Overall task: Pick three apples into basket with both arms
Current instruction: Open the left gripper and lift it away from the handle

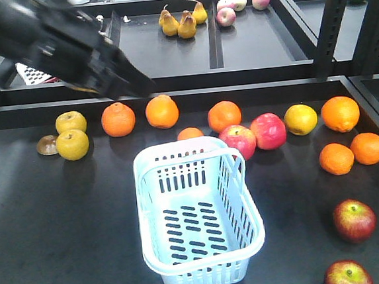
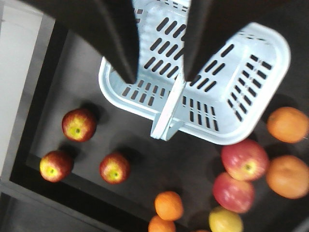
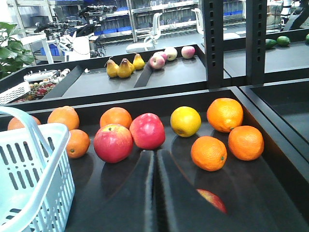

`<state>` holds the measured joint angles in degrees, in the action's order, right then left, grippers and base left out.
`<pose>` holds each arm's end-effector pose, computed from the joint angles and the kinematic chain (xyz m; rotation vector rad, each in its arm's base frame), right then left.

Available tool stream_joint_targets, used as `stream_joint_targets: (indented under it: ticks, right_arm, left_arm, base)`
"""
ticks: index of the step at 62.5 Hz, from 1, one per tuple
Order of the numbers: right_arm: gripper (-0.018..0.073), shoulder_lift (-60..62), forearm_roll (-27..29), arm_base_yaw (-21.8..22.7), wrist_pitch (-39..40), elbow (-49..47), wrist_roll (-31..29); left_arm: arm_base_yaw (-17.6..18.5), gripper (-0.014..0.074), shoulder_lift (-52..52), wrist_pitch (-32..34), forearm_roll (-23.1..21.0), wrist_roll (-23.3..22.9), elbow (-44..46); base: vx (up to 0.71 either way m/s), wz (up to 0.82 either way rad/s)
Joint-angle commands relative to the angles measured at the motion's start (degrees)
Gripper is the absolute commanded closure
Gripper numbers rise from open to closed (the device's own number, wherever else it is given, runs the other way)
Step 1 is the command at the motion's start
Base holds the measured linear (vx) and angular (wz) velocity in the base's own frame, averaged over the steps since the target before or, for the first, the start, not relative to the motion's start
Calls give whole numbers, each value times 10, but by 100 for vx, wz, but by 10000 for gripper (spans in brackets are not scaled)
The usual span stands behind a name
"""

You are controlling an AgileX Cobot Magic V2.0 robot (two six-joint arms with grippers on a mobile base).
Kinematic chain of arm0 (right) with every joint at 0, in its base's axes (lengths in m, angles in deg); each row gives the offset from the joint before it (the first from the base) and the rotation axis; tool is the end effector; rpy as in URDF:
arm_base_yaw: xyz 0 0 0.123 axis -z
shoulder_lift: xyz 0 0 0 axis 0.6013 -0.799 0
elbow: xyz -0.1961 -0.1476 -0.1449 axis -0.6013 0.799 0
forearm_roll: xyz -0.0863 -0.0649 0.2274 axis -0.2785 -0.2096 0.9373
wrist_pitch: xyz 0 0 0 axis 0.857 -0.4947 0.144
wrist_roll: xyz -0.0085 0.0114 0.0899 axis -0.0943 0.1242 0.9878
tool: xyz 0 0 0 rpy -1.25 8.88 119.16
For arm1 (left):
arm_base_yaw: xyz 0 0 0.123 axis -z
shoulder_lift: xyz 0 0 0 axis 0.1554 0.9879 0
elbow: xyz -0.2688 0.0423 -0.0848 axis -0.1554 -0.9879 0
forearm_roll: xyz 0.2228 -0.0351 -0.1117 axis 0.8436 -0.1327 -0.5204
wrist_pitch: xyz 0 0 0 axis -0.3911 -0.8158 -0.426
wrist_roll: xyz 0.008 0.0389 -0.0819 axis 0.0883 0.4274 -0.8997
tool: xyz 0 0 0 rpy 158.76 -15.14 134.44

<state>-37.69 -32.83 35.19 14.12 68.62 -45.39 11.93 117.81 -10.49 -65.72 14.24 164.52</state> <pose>0.0566 -0.0001 0.1919 0.0729 1.6374 0.0840 0.2944 -0.1663 0.4310 1.1623 2.0894 -0.6864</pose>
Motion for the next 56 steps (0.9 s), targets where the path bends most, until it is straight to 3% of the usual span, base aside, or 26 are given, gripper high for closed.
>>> stream_joint_targets:
  ticks: [1, 10, 17, 40, 48, 56]
  right_arm:
    - [565, 8, -8, -1, 43, 7, -4]
    - [565, 8, -8, -1, 43, 7, -4]
    - [565, 8, -8, -1, 43, 7, -4]
    - [565, 8, -8, -1, 45, 7, 6]
    - [565, 8, -7, -1, 52, 7, 7]
    - [565, 8, -5, -1, 68, 7, 7]
  left_arm:
    - [1, 573, -81, -2, -19, -13, -14]
    - [1, 604, -172, 2, -35, -7, -126]
    - [1, 605, -262, 30, -60, 28, -263]
    - [1, 604, -584, 283, -101, 49, -746]
    - [1, 604, -660, 349, -114, 48, -837]
    - [1, 604, -707, 402, -147, 48, -838]
  base:
    - [0, 0]
    - [0, 0]
    - [0, 0]
    - [0, 0]
    - [0, 0]
    - [0, 0]
